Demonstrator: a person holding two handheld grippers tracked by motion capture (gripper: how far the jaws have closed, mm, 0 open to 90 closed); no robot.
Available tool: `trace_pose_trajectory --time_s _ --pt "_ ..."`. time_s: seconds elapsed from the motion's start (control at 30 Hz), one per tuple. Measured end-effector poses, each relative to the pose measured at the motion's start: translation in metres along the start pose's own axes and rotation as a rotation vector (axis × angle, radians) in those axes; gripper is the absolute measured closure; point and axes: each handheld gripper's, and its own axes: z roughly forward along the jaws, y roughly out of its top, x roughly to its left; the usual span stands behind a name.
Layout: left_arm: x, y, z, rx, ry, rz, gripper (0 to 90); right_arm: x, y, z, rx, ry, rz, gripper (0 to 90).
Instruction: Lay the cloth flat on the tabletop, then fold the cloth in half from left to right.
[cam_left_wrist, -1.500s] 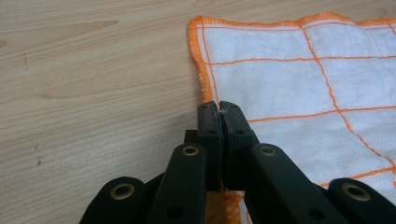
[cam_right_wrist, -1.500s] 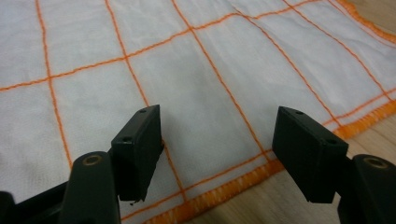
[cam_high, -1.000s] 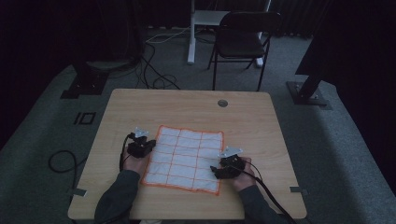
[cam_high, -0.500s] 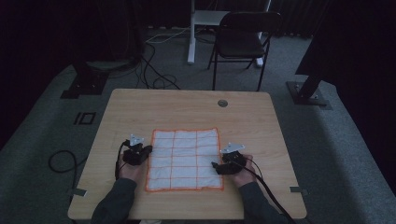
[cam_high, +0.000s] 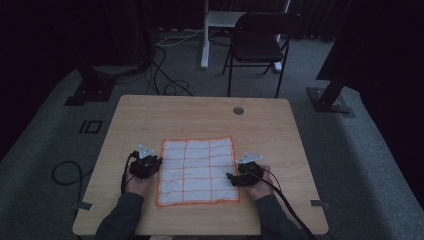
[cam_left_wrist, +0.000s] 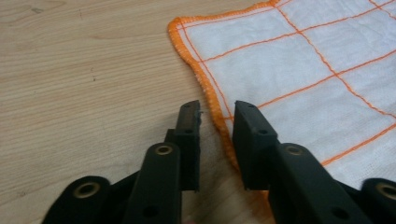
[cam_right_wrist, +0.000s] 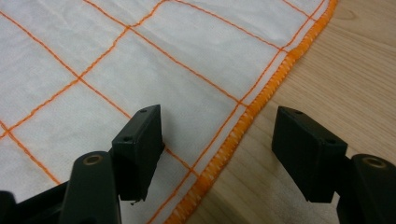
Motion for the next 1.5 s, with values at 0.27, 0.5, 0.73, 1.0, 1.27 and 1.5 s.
trace_pose_trajectory --time_s 0.27,0.5,0.73,1.0,1.27,1.5 --pt "0.0 -0.002 -0.002 0.004 0.03 -0.014 58.6 0.0 -0.002 0.0 -0.011 0.001 0.02 33.5" --pt "-0.002 -0.003 -0.003 0.004 0.031 -0.034 55.8 -0.001 -0.004 0.0 -0.024 0.01 0.016 33.4" --pt "-0.003 -0.005 -0.008 0.012 -0.022 -0.049 53.4 -0.001 -0.005 0.0 -0.029 0.011 0.018 33.3" --pt "-0.013 -0.004 -0.018 -0.002 -0.058 -0.025 52.5 -0.001 -0.005 0.0 -0.033 0.01 0.018 33.3" --pt "-0.02 -0.008 -0.026 0.004 -0.081 -0.028 51.2 -0.001 -0.006 0.0 -0.035 0.012 0.018 33.2" --pt "-0.024 -0.015 -0.028 0.027 -0.065 -0.046 51.2 -0.001 -0.006 0.0 -0.036 0.012 0.016 33.3"
